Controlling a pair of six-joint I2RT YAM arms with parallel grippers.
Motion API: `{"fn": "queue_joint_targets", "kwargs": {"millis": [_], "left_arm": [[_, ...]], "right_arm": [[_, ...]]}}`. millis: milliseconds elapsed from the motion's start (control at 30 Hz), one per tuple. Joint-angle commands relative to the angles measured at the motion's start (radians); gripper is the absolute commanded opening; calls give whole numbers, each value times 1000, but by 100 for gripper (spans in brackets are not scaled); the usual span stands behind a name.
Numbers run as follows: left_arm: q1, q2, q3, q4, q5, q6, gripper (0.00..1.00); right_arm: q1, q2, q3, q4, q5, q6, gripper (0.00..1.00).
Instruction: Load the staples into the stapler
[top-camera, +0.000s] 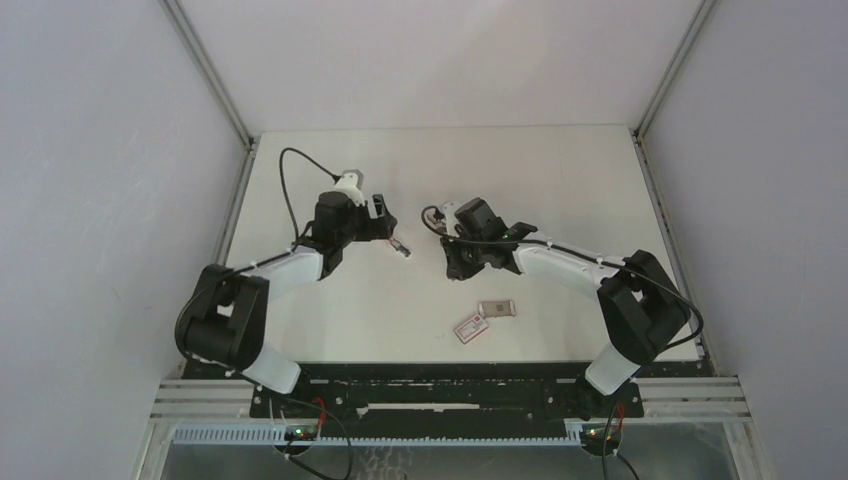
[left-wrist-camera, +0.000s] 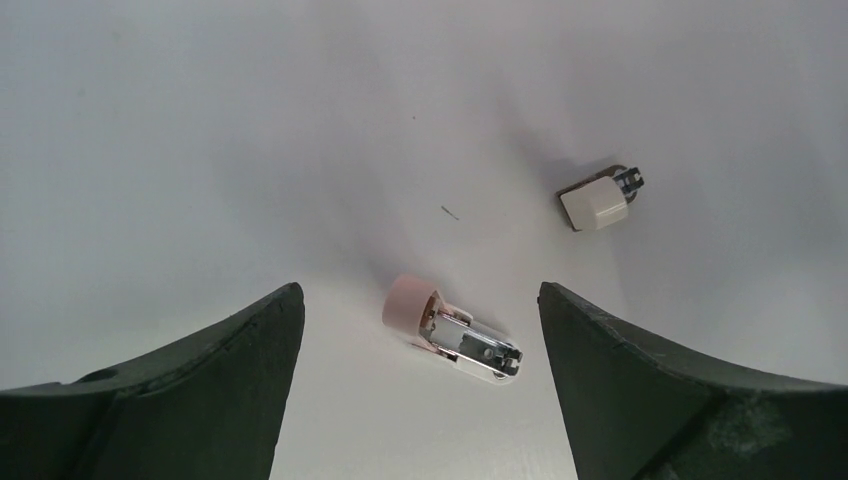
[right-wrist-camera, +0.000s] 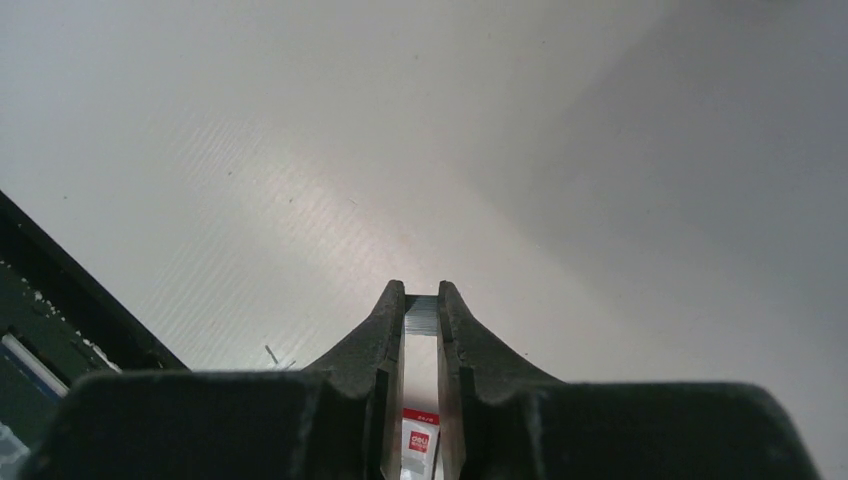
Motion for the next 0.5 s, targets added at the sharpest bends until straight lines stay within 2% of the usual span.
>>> {"fn": "queue_joint_targets", "kwargs": {"millis": [0,133,300,467], "left_arm": [[20,81,67,90,179,60,90],[29,140,87,108,238,61,86],[49,169,81,150,294,37,67],[52,189,79,154,307,40,56]], "right_arm": [[-16,-62,-25,79,-73,19,5],[-21,-62,-33,84,-88,17,5],[-27,-69,-44,92,-101,19,5],[-34,-65,-46,96,-111,21,5]]}}
